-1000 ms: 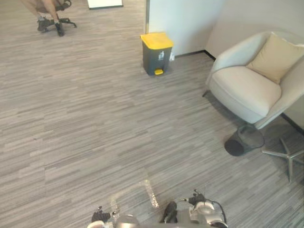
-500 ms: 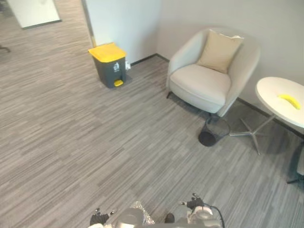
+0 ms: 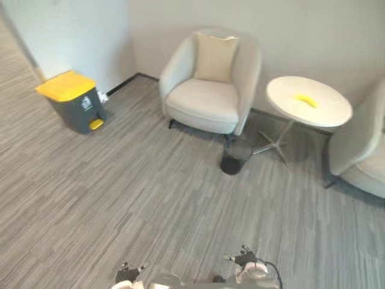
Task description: Organize the slippers on the shoe rack
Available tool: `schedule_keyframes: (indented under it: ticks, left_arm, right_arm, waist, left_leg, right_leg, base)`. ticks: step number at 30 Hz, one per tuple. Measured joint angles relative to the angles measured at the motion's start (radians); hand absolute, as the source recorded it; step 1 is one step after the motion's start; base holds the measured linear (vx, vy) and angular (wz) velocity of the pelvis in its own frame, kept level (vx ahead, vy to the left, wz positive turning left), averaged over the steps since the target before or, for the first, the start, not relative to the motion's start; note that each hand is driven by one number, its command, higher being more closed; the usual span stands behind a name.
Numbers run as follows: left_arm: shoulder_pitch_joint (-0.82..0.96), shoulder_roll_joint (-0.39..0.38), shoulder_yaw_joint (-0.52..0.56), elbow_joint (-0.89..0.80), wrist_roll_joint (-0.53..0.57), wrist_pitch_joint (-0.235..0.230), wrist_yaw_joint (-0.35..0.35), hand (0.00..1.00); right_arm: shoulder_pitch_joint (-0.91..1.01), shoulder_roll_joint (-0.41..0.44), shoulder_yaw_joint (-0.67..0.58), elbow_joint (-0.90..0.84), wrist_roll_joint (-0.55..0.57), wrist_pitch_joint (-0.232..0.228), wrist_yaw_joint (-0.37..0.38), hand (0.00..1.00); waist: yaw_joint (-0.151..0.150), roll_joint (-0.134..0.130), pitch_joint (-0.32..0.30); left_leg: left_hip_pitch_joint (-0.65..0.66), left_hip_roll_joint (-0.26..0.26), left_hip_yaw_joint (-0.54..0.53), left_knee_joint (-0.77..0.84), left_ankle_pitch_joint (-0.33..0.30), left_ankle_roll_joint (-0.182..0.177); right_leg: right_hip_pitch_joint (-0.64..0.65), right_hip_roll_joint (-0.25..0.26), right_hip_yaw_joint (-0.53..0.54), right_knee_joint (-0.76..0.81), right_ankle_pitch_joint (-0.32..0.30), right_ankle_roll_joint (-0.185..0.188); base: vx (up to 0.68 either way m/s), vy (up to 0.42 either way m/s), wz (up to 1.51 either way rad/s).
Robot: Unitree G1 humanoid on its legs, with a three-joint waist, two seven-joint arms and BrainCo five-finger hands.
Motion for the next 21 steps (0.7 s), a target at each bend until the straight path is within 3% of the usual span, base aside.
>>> schedule_keyframes:
  ticks: [2,4,8,15,17,21]
  left_arm:
    - [0.001,0.000,-0.002,0.003,0.000,-0.002,-0.001,0.00]
    - [-0.005,0.000,-0.018,0.012,0.001,-0.001,-0.001,0.00]
    - [-0.006,-0.001,-0.034,0.012,0.000,-0.002,0.000,0.00]
    - [-0.009,0.001,-0.038,0.009,0.000,-0.002,-0.001,0.00]
    - [-0.006,0.008,-0.037,-0.002,0.000,-0.003,-0.001,0.00]
    - [-0.002,0.010,-0.037,-0.001,0.001,-0.003,0.000,0.00]
  right_arm:
    - [0.002,0.000,-0.014,0.000,-0.021,-0.001,0.000,0.00]
    - [-0.003,-0.009,-0.034,0.000,-0.027,0.000,-0.002,0.00]
    - [0.000,-0.033,-0.045,0.002,-0.026,0.000,-0.012,0.00]
    - [0.011,-0.032,-0.077,0.004,-0.025,0.000,-0.018,0.00]
    - [0.012,-0.027,-0.077,0.000,-0.025,-0.002,-0.017,0.00]
    - [0.017,-0.023,-0.078,0.000,-0.023,-0.011,-0.017,0.00]
  waist:
    - [0.001,-0.007,-0.008]
    - [0.000,0.006,-0.011]
    - [-0.001,0.016,-0.010]
    - [0.000,0.012,-0.008]
    - [0.000,-0.001,0.000]
    - [0.000,0.003,-0.003]
  left_leg:
    - [0.007,0.001,-0.009,-0.016,0.011,0.019]
    - [-0.021,0.014,-0.027,-0.026,0.033,0.041]
    - [-0.044,0.020,-0.037,-0.029,0.062,0.023]
    - [-0.034,0.024,-0.051,-0.110,0.027,0.027]
    - [-0.035,0.022,-0.034,-0.110,0.031,0.031]
    - [-0.025,0.021,-0.014,-0.118,0.035,0.036]
  right_leg:
    - [0.017,0.049,0.029,-0.102,0.004,0.007]
    - [0.022,0.096,0.054,-0.207,0.058,0.013]
    - [0.082,0.166,0.085,-0.433,0.172,0.009]
    - [0.097,0.210,0.117,-0.550,0.263,0.025]
    - [0.094,0.207,0.129,-0.550,0.274,0.034]
    - [0.096,0.206,0.142,-0.550,0.279,0.039]
  base:
    - [0.05,-0.154,-0.62]
    - [0.00,-0.125,-0.57]
    - [-0.03,-0.079,-0.25]
    - [-0.08,0.033,-0.12]
    - [-0.09,0.085,-0.23]
    - [-0.03,0.079,-0.14]
